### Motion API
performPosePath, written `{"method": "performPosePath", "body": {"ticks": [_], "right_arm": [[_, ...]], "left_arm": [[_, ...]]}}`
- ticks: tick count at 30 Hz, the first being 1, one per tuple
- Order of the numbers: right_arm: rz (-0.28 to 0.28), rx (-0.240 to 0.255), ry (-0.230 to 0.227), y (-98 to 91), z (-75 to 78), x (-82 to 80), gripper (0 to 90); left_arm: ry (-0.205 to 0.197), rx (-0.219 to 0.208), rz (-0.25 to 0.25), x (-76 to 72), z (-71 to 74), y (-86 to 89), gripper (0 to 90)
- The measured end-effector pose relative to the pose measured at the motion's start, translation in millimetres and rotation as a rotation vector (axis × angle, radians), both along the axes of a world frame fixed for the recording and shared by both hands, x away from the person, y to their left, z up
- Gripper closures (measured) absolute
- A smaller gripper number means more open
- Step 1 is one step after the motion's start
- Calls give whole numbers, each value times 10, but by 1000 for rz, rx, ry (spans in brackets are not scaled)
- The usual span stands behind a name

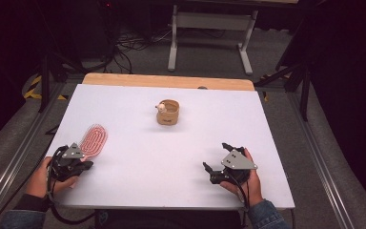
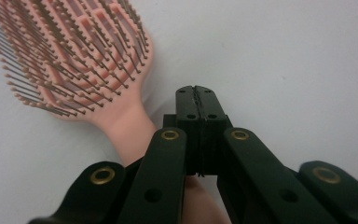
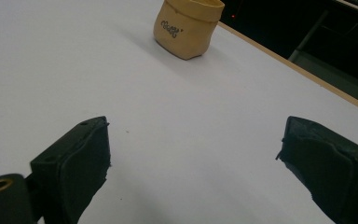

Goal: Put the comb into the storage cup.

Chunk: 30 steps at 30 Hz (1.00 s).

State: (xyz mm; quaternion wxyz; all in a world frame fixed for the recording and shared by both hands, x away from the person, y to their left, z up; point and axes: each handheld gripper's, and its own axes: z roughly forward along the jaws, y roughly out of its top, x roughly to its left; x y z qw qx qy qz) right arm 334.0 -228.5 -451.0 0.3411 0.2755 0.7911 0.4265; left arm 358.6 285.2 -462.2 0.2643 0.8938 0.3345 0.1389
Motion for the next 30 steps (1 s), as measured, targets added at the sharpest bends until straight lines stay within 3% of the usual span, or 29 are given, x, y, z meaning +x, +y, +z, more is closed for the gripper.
{"method": "performPosePath", "body": {"ticks": [9,19,30], "right_arm": [[-1,6,3,-13,5,-11,88],[1,6,0,-15,10,-13,88],[0,3,-2,-15,14,-18,88]], "left_arm": [[-6,-10,32,31,-10,76,900],[-21,-7,33,18,-8,58,900],[-64,-20,21,-113,76,33,898]]}}
